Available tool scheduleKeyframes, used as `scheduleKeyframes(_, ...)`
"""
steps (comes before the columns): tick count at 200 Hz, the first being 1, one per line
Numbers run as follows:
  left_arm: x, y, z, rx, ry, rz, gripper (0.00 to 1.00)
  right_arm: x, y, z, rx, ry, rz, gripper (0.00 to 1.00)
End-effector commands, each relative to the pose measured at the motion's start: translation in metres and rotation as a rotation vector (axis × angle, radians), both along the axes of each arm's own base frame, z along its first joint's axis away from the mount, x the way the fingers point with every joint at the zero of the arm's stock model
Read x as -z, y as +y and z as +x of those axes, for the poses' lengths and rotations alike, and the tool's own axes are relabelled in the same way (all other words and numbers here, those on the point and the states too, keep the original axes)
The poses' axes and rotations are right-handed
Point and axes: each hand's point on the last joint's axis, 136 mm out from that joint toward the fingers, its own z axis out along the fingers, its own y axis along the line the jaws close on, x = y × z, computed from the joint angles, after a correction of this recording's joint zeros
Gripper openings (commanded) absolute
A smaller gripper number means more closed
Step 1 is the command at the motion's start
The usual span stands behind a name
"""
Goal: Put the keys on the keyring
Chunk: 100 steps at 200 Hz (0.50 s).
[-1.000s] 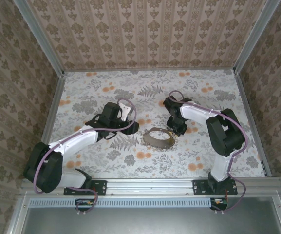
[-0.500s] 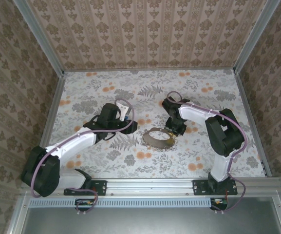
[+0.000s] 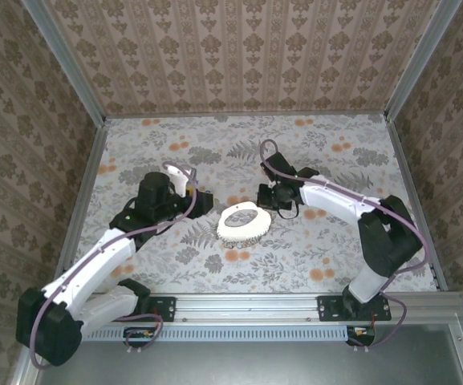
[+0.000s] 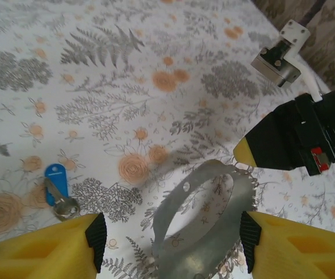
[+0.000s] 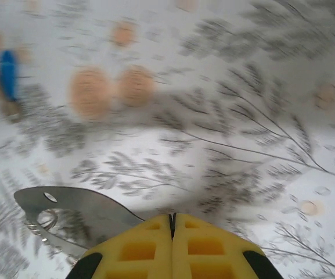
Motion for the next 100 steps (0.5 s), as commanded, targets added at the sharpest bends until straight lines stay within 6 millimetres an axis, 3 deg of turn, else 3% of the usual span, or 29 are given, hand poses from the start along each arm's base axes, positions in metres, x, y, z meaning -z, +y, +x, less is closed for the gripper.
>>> scheduleKeyframes(1, -0.02, 0.004, -0.008, 0.039, -0.072, -0.006, 0.69, -0.037, 0.026, 0.009, -0.194, -0.206, 0.096, 0.0)
scheduleKeyframes(41, -0.027, -0.005, -0.027, 0.176, -0.19, -0.029, 0.79, -0.071, 0.048, -0.001, -0.385, -0.364, 0.203, 0.0)
scheduleKeyframes(69, -0.003, -0.008, -0.032, 0.225, -0.198, -0.005, 0.8, -0.088, 0.055, -0.011, -0.461, -0.455, 0.273, 0.0)
scheduleKeyframes(100, 0.02, -0.037, -0.049, 0.364, -0.279, -0.052, 0.8, -0.091, 0.066, -0.022, -0.516, -0.491, 0.342, 0.0)
